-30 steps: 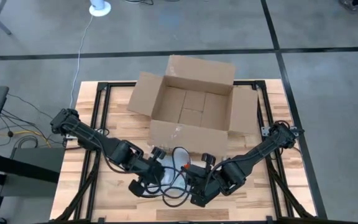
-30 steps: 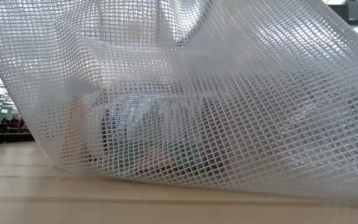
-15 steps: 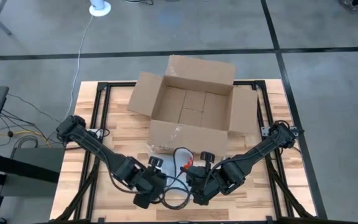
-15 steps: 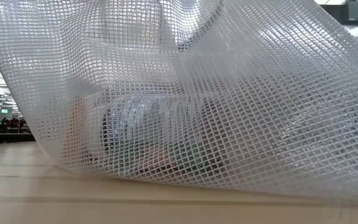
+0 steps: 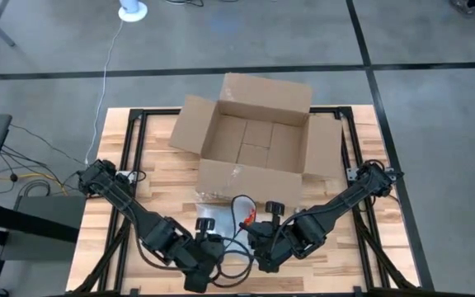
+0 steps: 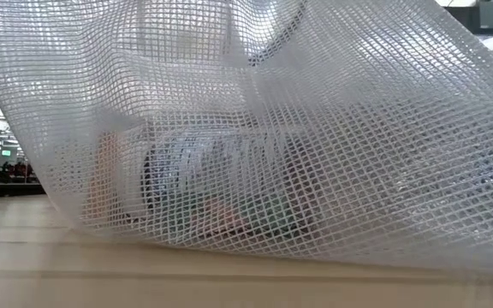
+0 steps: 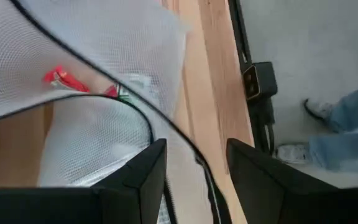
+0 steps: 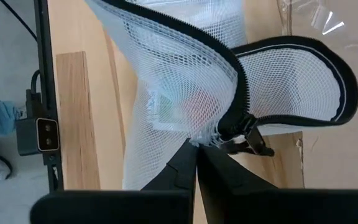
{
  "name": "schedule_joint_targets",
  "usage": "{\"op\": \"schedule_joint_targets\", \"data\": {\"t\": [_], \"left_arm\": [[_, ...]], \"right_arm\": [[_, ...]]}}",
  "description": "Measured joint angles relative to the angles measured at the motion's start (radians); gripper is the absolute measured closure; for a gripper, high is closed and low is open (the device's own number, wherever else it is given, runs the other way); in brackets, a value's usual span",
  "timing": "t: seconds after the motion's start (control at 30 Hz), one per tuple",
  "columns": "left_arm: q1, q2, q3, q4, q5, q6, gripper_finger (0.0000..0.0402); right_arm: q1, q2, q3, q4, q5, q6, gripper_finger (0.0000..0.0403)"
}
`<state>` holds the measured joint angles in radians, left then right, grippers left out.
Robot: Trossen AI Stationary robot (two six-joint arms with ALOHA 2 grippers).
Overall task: Unpack boxes
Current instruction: Close the transparent zip bag
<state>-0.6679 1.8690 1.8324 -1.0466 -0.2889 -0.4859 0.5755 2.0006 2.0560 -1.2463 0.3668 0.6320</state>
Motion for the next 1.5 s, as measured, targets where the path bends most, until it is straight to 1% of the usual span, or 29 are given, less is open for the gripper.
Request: {"op": "schedule_joint_targets", "data": {"t": [0.13,0.23,0.3,0.4,0.47,0.5,0.57,0.6,0.77,0.87,1.13,1.27,1.3,1.4,1.43,1.5], "left_arm": [[0.002,0.062,-0.004,-0.096,-0.053,0.011,0.0249],[0.011,0.065,-0.003,-0.145,-0.075,-0.008,0.0249],[0.011,0.056,0.02,-0.151,-0.07,-0.031,0.0249],[-0.015,0.03,0.098,-0.169,-0.067,-0.049,0.0249],[-0.041,0.015,0.144,-0.24,-0.12,-0.055,0.0249],[-0.055,0.015,0.156,-0.293,-0.17,-0.066,0.0249],[-0.072,0.02,0.155,-0.391,-0.242,-0.105,0.0249],[-0.073,0.021,0.144,-0.413,-0.249,-0.117,0.0249],[-0.07,0.022,0.062,-0.315,-0.179,-0.106,0.0249],[-0.072,0.022,0.031,-0.311,-0.162,-0.111,0.0249],[-0.076,0.022,-0.013,-0.319,-0.179,-0.124,0.0249],[-0.058,0.022,-0.078,-0.237,-0.177,-0.104,0.0249],[-0.055,0.022,-0.088,-0.22,-0.188,-0.104,0.0249],[-0.045,0.022,-0.095,-0.22,-0.284,-0.148,0.0252],[-0.039,0.022,-0.096,-0.225,-0.319,-0.171,0.0258],[-0.028,0.022,-0.097,-0.267,-0.395,-0.243,0.0285]], "right_arm": [[0.0,0.0,0.0,-0.002,0.0,-0.012,0.0403],[0.0,0.0,0.0,-0.002,0.0,-0.012,0.0403],[0.006,0.0,0.0,-0.002,0.0,-0.011,0.0403],[0.008,0.0,0.0,-0.004,0.001,-0.007,0.0403],[0.014,0.0,0.0,-0.004,0.001,-0.007,0.0403],[0.014,0.0,0.0,-0.003,0.001,-0.006,0.0403],[0.011,0.0,0.0,-0.004,0.001,-0.005,0.0403],[0.012,0.0,0.0,-0.004,0.001,-0.005,0.0403],[0.011,0.0,0.0,-0.004,0.001,-0.01,0.0403],[0.012,0.0,0.0,-0.005,0.001,-0.012,0.0403],[0.012,0.0,0.0,-0.006,0.001,-0.013,0.0403],[0.012,0.0,0.0,-0.004,0.001,-0.013,0.0403],[0.012,0.0,0.0,-0.004,0.001,-0.013,0.0403],[0.012,0.0,0.0,-0.003,0.001,-0.013,0.0403],[0.012,0.0,0.0,-0.003,0.001,-0.012,0.0403],[0.013,0.0,0.0,-0.003,0.001,-0.008,0.0403]]}}
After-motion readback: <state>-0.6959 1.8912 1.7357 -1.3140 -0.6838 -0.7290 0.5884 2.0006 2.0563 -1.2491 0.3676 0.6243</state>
